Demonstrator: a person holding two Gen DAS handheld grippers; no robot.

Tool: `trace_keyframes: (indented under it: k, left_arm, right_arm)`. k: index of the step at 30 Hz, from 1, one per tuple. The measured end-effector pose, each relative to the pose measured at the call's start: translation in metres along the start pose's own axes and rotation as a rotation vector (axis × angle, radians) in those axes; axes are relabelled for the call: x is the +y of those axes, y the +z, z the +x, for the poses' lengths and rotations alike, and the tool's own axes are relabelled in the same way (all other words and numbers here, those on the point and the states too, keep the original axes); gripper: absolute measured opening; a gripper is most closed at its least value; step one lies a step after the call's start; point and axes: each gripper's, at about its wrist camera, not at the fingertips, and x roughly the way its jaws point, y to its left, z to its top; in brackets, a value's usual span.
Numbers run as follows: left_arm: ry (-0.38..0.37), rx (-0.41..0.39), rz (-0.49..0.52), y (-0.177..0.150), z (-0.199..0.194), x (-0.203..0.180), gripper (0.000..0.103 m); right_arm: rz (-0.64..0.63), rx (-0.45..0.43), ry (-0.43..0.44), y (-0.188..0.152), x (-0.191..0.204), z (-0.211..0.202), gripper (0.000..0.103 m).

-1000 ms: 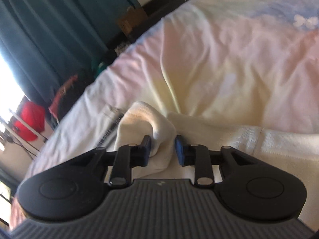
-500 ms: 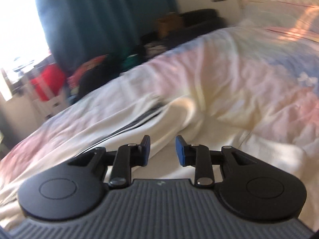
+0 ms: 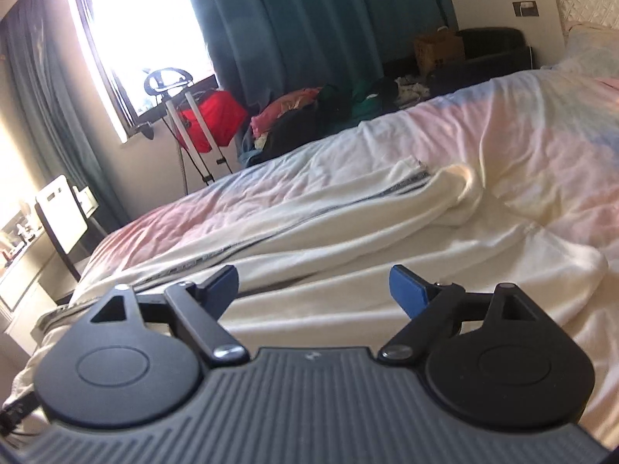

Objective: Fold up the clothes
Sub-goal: 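Open the right gripper and release the garment edge on the bed, then grasp the ribbed waistband of the cream garment with the left gripper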

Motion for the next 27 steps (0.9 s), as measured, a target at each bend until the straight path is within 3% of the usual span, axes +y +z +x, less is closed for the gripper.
trace_keyframes:
  k: [5, 7, 11, 13, 16, 21, 27]
  left_arm:
    - [0.102, 0.110, -0.211, 0.005, -0.014, 0.058, 0.103]
    - [0.140, 0.154, -0.348, 0.007, -0.019, 0.085, 0.103]
    - [0.133, 0.262, -0.690, 0.000, -0.018, 0.143, 0.103]
    - [0.150, 0.312, -0.797, -0.007, -0.015, 0.164, 0.101]
    - [0.215, 0.355, -0.840, -0.008, -0.012, 0.184, 0.101]
    - [0.157, 0.362, -1.020, -0.014, -0.003, 0.218, 0.101]
    - [0.113, 0.307, -1.080, -0.017, 0.008, 0.237, 0.095]
  right_arm:
    - [0.041, -0.002, -0.014, -0.003, -0.009, -0.011, 0.087]
    - [0.062, -0.025, -0.012, -0.002, -0.015, -0.015, 0.087]
    - [0.103, -0.080, -0.042, 0.004, -0.034, -0.023, 0.087]
    - [0.151, -0.110, -0.062, 0.007, -0.050, -0.029, 0.087]
    - [0.236, -0.155, -0.101, 0.011, -0.081, -0.039, 0.087]
    - [0.435, -0.197, -0.210, -0.002, -0.141, -0.054, 0.087]
    - [0.742, -0.172, -0.271, -0.030, -0.197, -0.055, 0.088]
